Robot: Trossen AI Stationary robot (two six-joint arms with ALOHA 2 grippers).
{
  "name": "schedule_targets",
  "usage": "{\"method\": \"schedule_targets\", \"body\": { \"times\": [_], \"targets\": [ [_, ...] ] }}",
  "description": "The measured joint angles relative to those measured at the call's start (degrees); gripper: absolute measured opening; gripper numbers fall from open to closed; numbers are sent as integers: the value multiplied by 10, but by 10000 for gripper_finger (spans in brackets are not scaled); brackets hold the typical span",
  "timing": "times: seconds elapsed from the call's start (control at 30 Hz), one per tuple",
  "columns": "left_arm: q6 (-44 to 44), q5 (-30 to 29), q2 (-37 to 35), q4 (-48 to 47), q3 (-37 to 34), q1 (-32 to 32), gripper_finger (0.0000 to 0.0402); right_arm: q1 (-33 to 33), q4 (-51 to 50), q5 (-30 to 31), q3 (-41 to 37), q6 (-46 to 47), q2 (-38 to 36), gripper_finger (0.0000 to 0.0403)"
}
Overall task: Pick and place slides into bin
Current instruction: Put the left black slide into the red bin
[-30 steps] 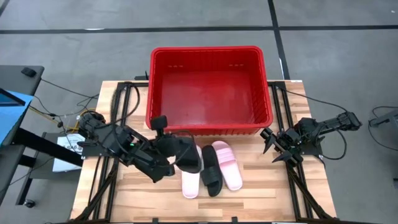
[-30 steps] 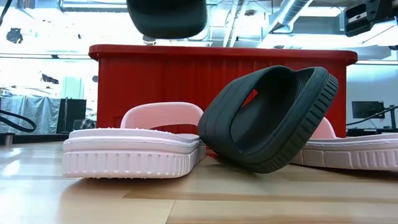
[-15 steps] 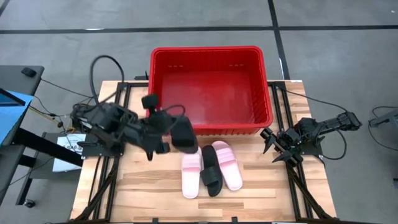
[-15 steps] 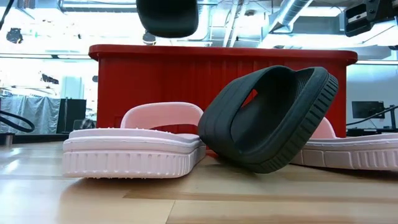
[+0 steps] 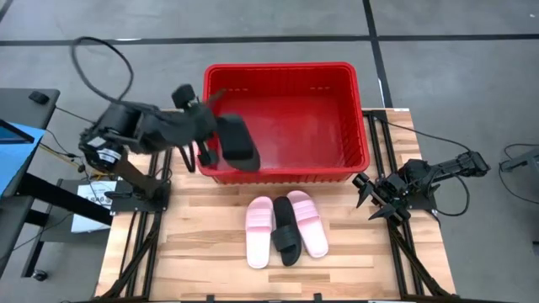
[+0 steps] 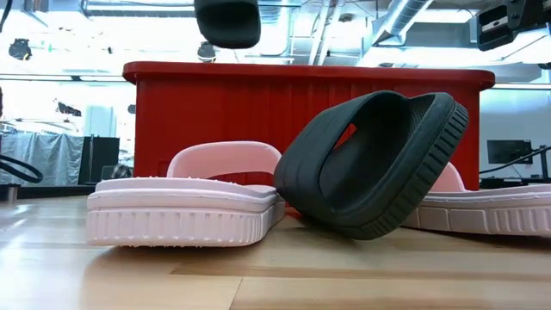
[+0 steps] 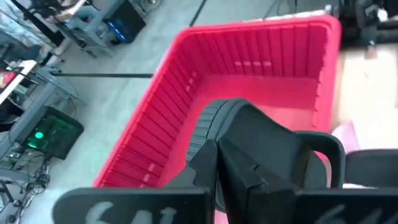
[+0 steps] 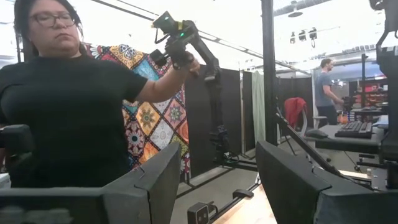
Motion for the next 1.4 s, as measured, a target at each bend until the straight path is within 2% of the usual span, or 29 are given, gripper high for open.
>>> {"method": "schedule_targets", "body": {
  "times": [0.27,0.4,0.67,0.93,1.23,1.4],
  "targets": [
    [72,42,-35,19,0,91,0,0,0,0,0,0,0,201],
    [122,82,-35,22,0,145,0,0,0,0,0,0,0,201],
    [218,234,-31,64,0,276,0,0,0,0,0,0,0,201],
    [255,353,-27,62,-26,381,0,0,0,0,0,0,0,201],
    [266,431,-27,95,-116,408,0,0,0,0,0,0,0,201],
    [238,456,-26,93,-167,406,0,0,0,0,0,0,0,201]
  ]
}}
